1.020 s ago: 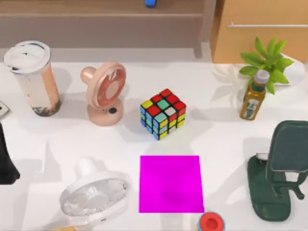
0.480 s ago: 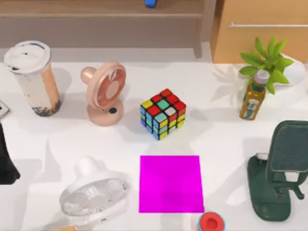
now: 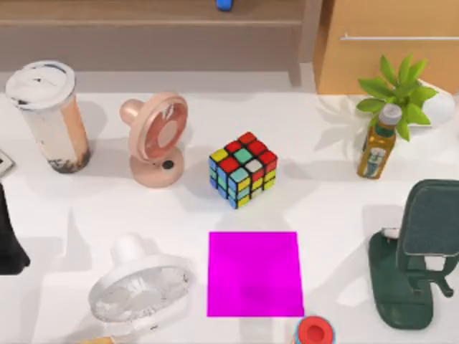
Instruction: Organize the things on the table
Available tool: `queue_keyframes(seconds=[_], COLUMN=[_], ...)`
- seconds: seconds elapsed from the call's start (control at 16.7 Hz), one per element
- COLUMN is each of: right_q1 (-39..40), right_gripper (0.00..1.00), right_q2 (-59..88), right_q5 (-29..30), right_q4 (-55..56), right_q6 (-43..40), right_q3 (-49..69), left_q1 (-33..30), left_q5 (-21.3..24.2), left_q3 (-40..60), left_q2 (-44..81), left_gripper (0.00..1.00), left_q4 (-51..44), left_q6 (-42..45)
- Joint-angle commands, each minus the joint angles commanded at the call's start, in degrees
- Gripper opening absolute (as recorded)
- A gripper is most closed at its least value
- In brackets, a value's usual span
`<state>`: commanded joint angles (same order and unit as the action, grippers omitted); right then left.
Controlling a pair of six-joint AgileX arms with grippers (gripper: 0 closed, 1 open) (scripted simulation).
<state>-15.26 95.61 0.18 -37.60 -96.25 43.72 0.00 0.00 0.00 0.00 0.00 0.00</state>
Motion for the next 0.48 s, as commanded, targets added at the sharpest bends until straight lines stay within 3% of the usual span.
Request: queue_keyframes(seconds=[0.18, 0.48], right_q1=[0.0, 0.0], right_gripper=[0.02, 0.0], right_q2=[0.0, 0.0], right_q5=[0.0, 0.0], right_q4=[0.0, 0.0], right_q6=[0.0, 0.0], right_q3=[0.0, 0.0], left_q1=[0.0, 0.0], left_q5=[0.0, 0.0], left_q3=[0.0, 0.0], left_q2=[0.0, 0.0], left_gripper=[1.0, 1.0], left_q4=[0.0, 0.0], left_q6=[0.0, 0.0])
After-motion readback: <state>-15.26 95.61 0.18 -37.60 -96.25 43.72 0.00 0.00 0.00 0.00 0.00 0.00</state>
